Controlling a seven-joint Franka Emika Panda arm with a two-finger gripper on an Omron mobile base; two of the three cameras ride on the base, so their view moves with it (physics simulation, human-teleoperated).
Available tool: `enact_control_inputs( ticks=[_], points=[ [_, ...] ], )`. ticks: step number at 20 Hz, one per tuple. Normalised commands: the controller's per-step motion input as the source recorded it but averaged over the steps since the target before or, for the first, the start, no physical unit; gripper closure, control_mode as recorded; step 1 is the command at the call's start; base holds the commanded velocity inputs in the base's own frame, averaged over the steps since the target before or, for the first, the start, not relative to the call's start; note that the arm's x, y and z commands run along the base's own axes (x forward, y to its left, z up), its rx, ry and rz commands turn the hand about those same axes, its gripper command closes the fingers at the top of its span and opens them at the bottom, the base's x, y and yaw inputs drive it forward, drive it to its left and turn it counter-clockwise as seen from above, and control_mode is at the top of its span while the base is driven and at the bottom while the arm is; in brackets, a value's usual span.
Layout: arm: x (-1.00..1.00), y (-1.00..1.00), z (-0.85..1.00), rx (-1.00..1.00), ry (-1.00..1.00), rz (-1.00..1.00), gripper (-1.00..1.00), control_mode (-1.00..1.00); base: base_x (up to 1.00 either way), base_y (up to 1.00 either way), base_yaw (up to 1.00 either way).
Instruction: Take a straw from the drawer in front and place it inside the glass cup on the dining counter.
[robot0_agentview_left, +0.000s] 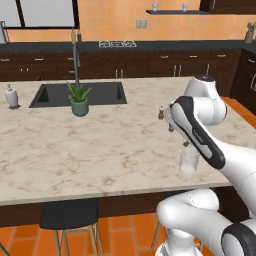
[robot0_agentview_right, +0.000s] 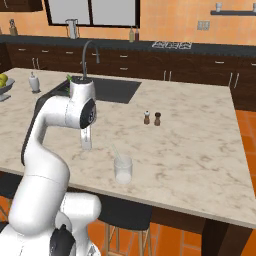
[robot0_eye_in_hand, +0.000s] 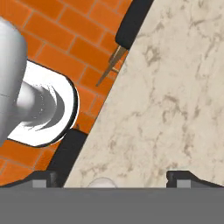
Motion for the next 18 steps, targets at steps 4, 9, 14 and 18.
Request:
enact_control_inputs(
  ticks=[4,9,14,18],
  points=[
    [-0.38,0.65,-0.01,-0.16,0.04,-0.01,-1.0,-1.0,0.0,0.0,0.0],
    [-0.5,0.61,-0.12,-0.06,0.01,-0.07,-1.0,-1.0,0.0,0.0,0.0],
    [-0.53,0.58,-0.2,-0.02,0.02,-0.09,-1.0,-1.0,0.0,0.0,0.0],
    [-0.51,0.49,-0.1,0.0,0.01,-0.1,-1.0,-1.0,0.0,0.0,0.0]
  ],
)
